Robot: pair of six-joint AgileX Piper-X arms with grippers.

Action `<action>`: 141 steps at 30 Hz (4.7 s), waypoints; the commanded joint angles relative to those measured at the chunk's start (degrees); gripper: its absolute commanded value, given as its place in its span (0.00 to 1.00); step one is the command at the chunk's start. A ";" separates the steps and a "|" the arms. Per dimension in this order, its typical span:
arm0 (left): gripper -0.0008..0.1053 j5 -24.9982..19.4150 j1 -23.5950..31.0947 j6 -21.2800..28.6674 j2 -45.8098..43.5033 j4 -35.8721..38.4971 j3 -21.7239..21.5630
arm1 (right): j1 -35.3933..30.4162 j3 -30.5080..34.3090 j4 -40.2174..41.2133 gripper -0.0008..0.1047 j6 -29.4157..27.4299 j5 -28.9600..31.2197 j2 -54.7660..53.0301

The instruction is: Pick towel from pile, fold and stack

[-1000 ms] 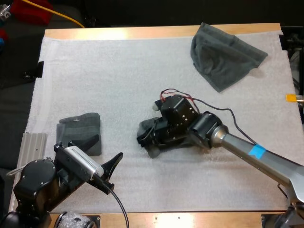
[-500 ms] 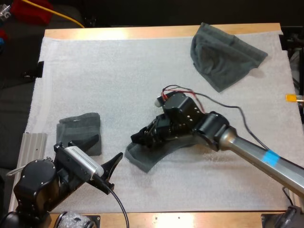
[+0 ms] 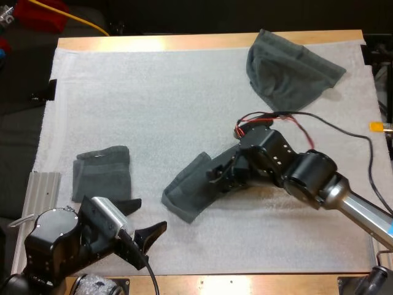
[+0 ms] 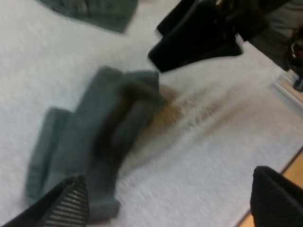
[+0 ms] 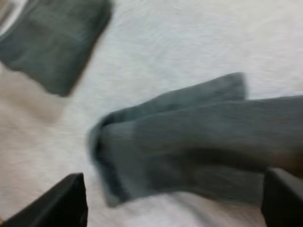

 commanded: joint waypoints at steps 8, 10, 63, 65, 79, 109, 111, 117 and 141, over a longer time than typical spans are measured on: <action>0.66 -0.66 -0.10 -3.87 0.20 7.90 -0.45 | -0.44 -0.57 7.35 0.69 -1.91 9.46 -3.20; 0.66 -2.44 -0.10 -4.46 0.20 9.07 0.08 | -1.62 -0.57 7.67 0.69 -1.91 9.55 -3.23; 0.66 0.50 -0.10 -9.31 0.20 8.34 9.84 | -27.87 29.14 -31.35 0.63 23.88 -29.15 11.44; 0.66 0.50 -0.10 -9.31 0.20 8.34 9.84 | -27.87 29.14 -31.42 0.55 23.93 -29.11 11.44; 0.66 0.50 -0.10 -9.31 0.20 8.34 9.84 | -27.87 29.14 -31.83 0.20 23.93 -29.12 11.44; 0.66 5.10 -0.10 -13.47 2.65 -2.18 15.85 | -27.87 29.14 -15.34 0.01 14.18 -23.48 -5.78; 0.66 5.10 -0.10 -13.61 4.71 -2.31 15.85 | -27.87 29.14 -14.03 0.01 13.88 -23.48 -6.15; 0.66 5.24 -0.98 -14.83 13.65 -2.29 15.85 | -27.87 29.14 -12.02 0.01 12.28 -23.48 -6.21; 0.53 -21.28 -22.26 -42.94 35.88 -26.21 15.85 | -27.87 29.14 -12.02 0.01 11.77 -23.86 -6.21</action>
